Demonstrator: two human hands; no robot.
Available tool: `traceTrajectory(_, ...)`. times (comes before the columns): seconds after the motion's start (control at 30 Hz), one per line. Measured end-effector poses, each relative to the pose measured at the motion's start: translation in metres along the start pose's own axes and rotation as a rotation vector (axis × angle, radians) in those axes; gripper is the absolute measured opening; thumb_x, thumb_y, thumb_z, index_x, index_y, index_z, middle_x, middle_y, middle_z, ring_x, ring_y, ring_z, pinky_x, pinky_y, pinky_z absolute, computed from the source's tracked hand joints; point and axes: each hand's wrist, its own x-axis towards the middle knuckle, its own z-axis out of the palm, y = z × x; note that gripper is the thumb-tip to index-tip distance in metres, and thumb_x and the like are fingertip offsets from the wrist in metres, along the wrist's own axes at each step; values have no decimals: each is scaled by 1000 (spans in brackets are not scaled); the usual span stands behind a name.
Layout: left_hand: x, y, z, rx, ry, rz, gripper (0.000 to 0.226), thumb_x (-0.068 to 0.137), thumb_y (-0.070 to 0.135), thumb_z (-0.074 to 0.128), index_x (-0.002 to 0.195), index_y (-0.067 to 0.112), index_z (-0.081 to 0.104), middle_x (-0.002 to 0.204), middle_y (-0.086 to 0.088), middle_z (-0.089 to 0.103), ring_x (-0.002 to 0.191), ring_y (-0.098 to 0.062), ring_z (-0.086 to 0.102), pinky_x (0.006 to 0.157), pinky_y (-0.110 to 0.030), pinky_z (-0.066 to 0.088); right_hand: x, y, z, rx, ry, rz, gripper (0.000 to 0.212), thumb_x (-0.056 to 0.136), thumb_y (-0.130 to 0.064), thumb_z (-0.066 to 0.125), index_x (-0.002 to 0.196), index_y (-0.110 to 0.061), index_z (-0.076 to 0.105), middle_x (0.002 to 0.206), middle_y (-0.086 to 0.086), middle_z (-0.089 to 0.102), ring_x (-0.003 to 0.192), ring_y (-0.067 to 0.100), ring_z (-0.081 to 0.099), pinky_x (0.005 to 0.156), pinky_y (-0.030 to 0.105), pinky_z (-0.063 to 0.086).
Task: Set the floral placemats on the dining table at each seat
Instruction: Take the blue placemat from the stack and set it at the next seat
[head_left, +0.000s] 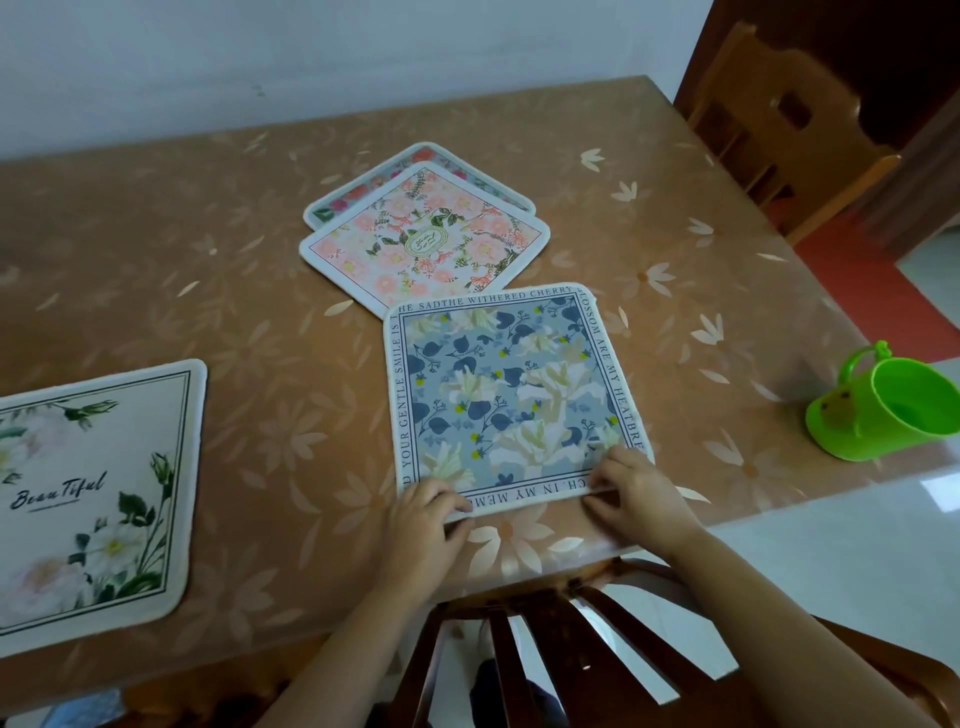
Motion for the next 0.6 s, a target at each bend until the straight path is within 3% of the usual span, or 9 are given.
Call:
traceTrajectory(0.3, -10, 0, 3, -39, -27, -27, 17, 66, 7, 78, 71, 15, 64, 78, -1, 61, 76, -19, 56, 70, -26, 40, -7, 1, 1, 27, -1, -5, 15, 67, -6, 75, 73, -5, 61, 86, 12, 62, 86, 29, 57, 77, 39, 49)
traceTrajectory(0.43, -17, 3, 3, -73, -34, 1, 19, 62, 5, 81, 67, 11, 64, 71, -4, 60, 69, -18, 56, 67, -17, 35, -13, 3, 0, 19, -36, -1, 14, 68, -8, 74, 74, -6, 61, 88, 10, 61, 88, 27, 56, 78, 33, 45)
traceTrajectory(0.6, -18, 4, 3, -84, -28, 3, 18, 62, 6, 81, 65, 11, 64, 70, -5, 60, 68, -19, 56, 67, -17, 35, -14, 2, -1, 10, -58, 15, 12, 70, -11, 71, 74, -7, 60, 87, 10, 60, 87, 26, 55, 78, 34, 47)
